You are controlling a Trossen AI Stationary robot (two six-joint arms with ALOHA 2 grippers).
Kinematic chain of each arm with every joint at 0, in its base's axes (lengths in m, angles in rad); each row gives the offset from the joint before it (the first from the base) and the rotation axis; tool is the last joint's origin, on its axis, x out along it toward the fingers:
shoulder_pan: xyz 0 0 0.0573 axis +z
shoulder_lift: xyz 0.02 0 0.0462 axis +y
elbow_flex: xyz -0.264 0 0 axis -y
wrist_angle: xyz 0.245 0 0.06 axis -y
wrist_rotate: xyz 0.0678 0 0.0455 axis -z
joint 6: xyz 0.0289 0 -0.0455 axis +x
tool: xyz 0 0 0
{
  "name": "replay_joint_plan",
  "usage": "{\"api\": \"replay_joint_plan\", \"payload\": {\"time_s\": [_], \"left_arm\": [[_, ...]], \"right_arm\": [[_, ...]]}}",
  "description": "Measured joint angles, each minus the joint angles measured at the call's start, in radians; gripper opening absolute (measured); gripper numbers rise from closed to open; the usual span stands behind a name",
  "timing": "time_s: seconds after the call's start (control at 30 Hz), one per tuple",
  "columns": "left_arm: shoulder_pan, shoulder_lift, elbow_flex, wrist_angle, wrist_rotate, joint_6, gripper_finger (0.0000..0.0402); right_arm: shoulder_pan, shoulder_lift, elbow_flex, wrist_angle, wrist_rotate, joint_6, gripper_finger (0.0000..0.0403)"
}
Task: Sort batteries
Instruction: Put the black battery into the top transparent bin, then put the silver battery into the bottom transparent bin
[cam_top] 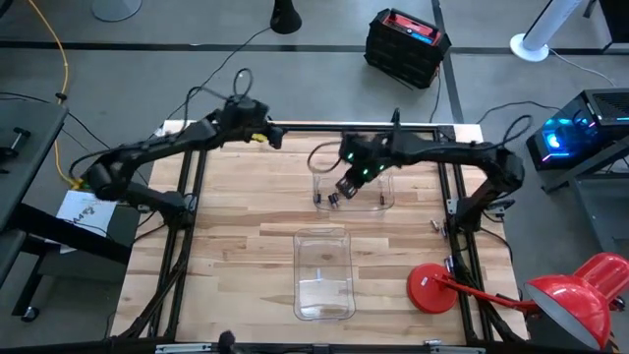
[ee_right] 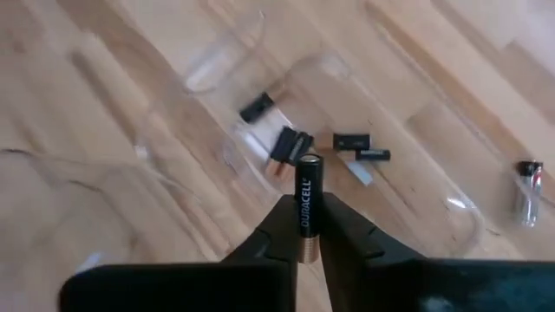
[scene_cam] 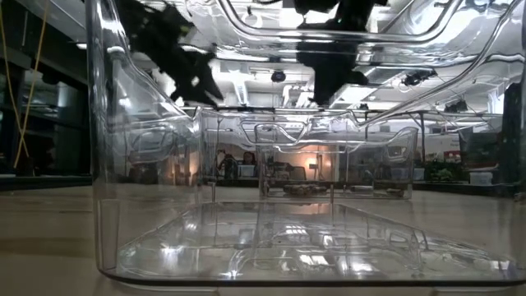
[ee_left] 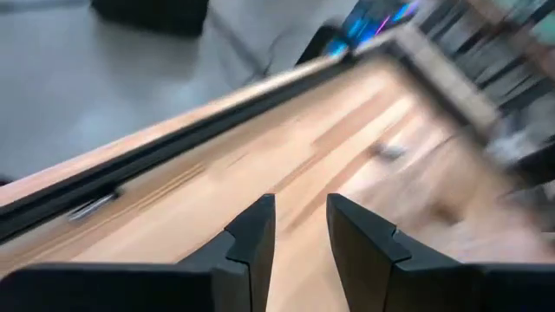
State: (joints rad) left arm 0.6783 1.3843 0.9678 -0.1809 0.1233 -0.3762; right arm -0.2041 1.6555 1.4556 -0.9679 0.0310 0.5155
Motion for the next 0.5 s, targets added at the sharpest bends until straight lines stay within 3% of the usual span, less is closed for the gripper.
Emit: {"api": "replay_joint_plan", "payload": {"time_s": [0.17,0.3,0.4,0.5], "left_arm": [[0.045,0.171,0.165,-0.197,-0.009,0.153,0.0102],[0.056,0.278,0.255,-0.310,-0.078,0.221,0.0102],[0.061,0.320,0.270,-0.316,-0.206,0.221,0.0094],[0.080,0.370,0.241,-0.245,-0.313,0.170,0.0057]], "right_arm": [[-0.006,0.032,0.000,-0.036,0.030,0.042,0.0097],[-0.013,0.021,0.000,-0.092,0.058,0.065,0.0138],[0.002,0.002,0.001,-0.166,0.122,0.104,0.0147],[0.015,-0.006,0.001,-0.217,0.177,0.142,0.0148]]}}
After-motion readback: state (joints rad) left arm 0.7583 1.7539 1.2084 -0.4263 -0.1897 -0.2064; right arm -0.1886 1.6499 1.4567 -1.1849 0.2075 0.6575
